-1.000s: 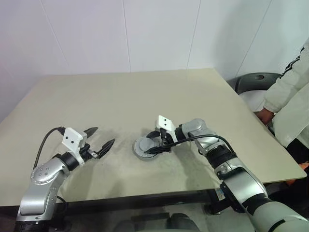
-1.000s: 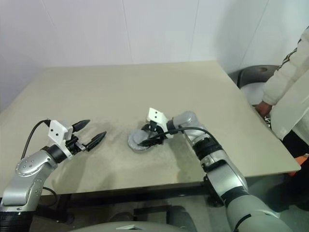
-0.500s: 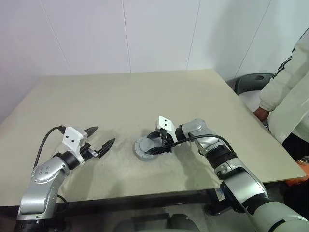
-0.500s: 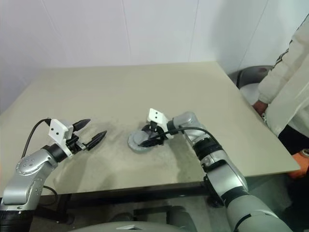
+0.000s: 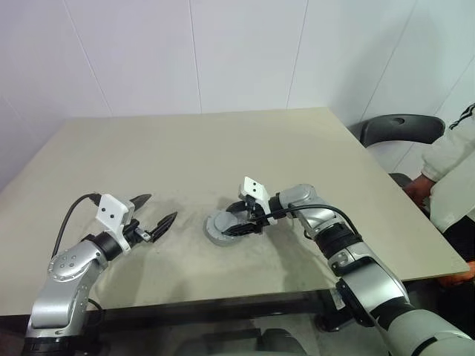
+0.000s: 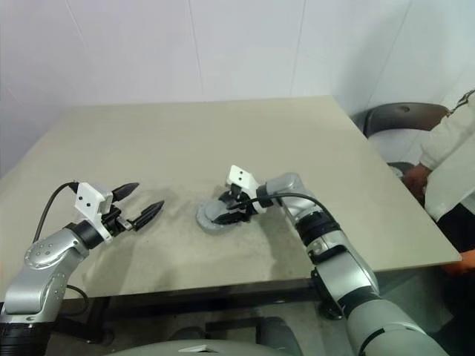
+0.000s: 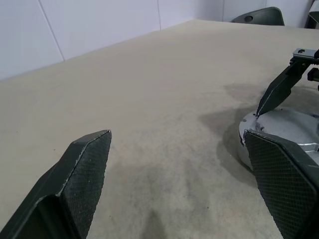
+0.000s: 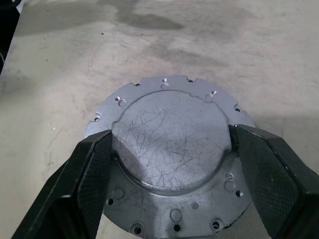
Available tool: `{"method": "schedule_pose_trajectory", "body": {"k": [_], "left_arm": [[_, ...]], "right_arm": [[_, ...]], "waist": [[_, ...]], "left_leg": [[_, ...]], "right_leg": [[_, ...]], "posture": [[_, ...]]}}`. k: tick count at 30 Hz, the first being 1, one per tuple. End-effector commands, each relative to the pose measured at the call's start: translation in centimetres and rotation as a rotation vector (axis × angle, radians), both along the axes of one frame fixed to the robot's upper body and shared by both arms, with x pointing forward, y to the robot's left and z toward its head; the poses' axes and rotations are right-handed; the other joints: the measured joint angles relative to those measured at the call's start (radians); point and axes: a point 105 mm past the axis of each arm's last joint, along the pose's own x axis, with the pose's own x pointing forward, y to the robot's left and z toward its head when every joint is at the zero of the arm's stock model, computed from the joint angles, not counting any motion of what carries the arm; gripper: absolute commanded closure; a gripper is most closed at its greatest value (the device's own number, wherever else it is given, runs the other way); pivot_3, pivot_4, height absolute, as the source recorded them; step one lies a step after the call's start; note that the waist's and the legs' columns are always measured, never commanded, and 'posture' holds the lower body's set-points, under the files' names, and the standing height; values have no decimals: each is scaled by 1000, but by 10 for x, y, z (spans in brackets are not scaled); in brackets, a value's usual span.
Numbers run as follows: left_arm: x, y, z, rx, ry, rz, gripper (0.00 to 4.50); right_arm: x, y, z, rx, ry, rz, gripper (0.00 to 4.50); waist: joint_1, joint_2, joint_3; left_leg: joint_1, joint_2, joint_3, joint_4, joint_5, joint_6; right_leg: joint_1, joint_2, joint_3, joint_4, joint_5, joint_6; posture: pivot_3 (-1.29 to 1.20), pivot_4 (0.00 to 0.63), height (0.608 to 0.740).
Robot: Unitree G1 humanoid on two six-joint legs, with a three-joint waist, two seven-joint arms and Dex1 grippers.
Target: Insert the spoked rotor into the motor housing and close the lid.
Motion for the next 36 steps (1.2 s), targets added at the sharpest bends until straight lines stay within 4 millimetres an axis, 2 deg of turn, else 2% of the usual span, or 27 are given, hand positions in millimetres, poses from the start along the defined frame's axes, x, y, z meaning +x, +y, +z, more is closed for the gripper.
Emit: {"method": "schedule_pose_trajectory", "body": {"k": [1, 15, 21, 36], "left_arm": [[2, -4, 16, 3, -60, -13, 0], [4, -3, 13, 2, -59, -13, 0], [5, -2, 13, 1, -60, -11, 0], [4, -2, 14, 3, -64, -10, 0]], "right_arm": [[4, -5, 1, -6, 13, -31, 1026], [5, -1, 15, 22, -19, -18, 1026], [5, 3, 26, 92, -5, -27, 1026], [3, 2, 22, 94, -27, -38, 1026]], "waist": [[1, 0, 0], [0, 0, 0], [0, 1, 1], [0, 1, 1]], "left_leg": [[0, 0, 0, 0, 0, 0], [-2, 0, 0, 0, 0, 0], [-3, 0, 0, 0, 0, 0], [-4, 0, 0, -2, 0, 0]], "right_leg": [[0, 0, 0, 0, 0, 0], [-2, 0, 0, -1, 0, 0], [-2, -1, 0, -1, 0, 0], [-4, -1, 0, -2, 0, 0]], "posture": [[0, 0, 740], [0, 0, 740], [0, 0, 740], [0, 0, 740]]}}
